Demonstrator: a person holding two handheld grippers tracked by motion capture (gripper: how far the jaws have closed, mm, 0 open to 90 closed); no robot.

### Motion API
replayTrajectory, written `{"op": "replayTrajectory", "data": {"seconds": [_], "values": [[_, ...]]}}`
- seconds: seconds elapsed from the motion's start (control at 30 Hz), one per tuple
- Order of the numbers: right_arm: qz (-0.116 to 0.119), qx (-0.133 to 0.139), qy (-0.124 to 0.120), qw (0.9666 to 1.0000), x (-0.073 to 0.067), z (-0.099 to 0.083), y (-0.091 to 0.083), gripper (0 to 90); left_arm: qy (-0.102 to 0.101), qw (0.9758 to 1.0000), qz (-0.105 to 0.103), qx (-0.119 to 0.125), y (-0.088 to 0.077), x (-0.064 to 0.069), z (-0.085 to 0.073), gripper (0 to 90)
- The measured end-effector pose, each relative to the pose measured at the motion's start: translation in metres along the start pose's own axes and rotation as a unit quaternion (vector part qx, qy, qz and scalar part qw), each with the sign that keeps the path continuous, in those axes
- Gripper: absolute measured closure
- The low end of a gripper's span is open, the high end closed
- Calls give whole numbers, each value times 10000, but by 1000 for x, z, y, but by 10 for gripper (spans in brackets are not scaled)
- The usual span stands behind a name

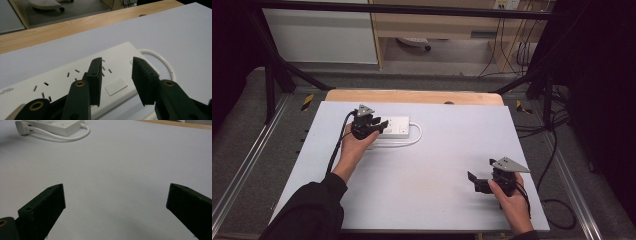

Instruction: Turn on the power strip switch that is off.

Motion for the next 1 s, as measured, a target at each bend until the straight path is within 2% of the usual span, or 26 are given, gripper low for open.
{"op": "replayTrajectory", "data": {"seconds": [0.27,0.57,0.7,0.87,1.0], "values": [[56,14,-14,10000,0,1,0,26,-133,9998,-101,101,5,-4,-1,749],[55,17,5,10000,0,1,0,26,-62,10000,-32,-33,10,-5,-6,891],[44,21,-12,10000,0,1,0,27,-49,9999,-97,-122,16,-4,-9,900],[51,23,6,10000,-1,2,1,26,5,9997,-52,-221,23,-2,-13,900],[69,5,-2,10000,-1,2,2,28,-29,9996,-111,-265,28,0,-15,900]]}}
Point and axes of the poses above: each handheld gripper's, and its own axes: y roughly forward along the jaws, z roughly out of its top, x roughly to its right, the point moved 1 cm from there along y, roughly forward along the jaws, and after that the axes turned 4 degrees about -z, right-handed, at the moved point
